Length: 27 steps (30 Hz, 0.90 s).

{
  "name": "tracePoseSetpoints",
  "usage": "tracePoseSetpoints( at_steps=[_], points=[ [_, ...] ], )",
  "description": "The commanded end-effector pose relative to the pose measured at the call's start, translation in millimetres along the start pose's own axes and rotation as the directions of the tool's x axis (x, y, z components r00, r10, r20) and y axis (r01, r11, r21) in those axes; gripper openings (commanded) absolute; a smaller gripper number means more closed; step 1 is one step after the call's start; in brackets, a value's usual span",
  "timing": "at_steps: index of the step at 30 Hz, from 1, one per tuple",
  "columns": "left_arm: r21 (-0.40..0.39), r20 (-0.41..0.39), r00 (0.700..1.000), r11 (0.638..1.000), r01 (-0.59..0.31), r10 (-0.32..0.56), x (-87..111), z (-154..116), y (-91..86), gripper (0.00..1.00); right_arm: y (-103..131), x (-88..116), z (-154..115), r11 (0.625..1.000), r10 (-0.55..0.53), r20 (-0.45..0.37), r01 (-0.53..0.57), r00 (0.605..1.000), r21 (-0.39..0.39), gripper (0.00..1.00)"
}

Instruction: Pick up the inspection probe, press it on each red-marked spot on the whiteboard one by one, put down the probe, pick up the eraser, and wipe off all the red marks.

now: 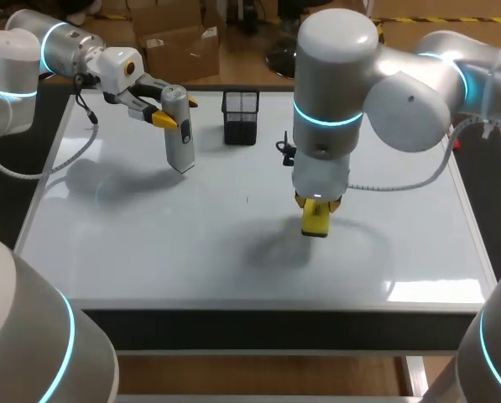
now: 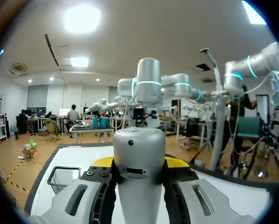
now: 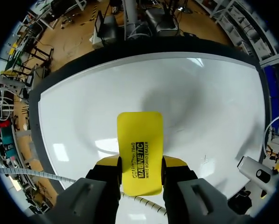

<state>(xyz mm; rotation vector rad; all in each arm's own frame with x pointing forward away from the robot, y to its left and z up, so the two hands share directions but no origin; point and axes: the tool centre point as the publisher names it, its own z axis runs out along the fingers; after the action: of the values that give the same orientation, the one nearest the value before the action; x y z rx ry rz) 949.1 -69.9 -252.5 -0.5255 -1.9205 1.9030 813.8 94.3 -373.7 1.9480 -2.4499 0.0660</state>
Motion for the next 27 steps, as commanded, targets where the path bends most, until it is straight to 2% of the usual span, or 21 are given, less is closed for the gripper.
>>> tracePoseSetpoints(
  at_steps=[1, 3, 9, 20, 27],
  points=[
    [-0.002, -0.001, 1.000, 1.000, 0.001, -0.001, 0.2, -0.1, -1.9, 0.00, -21.9, 0.1, -4.0, 1.000, -0.017, -0.023, 0.017, 1.000, 0.008, 0.00],
    [-0.002, -0.001, 1.000, 1.000, 0.001, -0.001, 0.2, -0.1, -1.9, 0.00, -34.7, -0.3, -4.3, 1.000, -0.027, -0.001, 0.027, 1.000, 0.006, 0.00],
    [-0.002, -0.001, 1.000, 1.000, 0.001, -0.001, 0.2, -0.1, -1.9, 0.00, -66.9, -6.5, 1.0, 0.998, -0.070, -0.005, 0.070, 0.998, -0.004, 0.00],
    [-0.002, -0.001, 1.000, 1.000, 0.001, -0.001, 0.2, -0.1, -1.9, 0.00, -146.7, -20.2, 5.7, 0.991, -0.133, 0.004, 0.133, 0.991, -0.025, 0.00],
    [-0.002, -0.001, 1.000, 1.000, 0.001, -0.001, 0.2, -0.1, -1.9, 0.00, -181.1, -32.4, 11.8, 0.987, -0.153, 0.008, 0.153, 0.988, -0.048, 0.00]
  ],
)
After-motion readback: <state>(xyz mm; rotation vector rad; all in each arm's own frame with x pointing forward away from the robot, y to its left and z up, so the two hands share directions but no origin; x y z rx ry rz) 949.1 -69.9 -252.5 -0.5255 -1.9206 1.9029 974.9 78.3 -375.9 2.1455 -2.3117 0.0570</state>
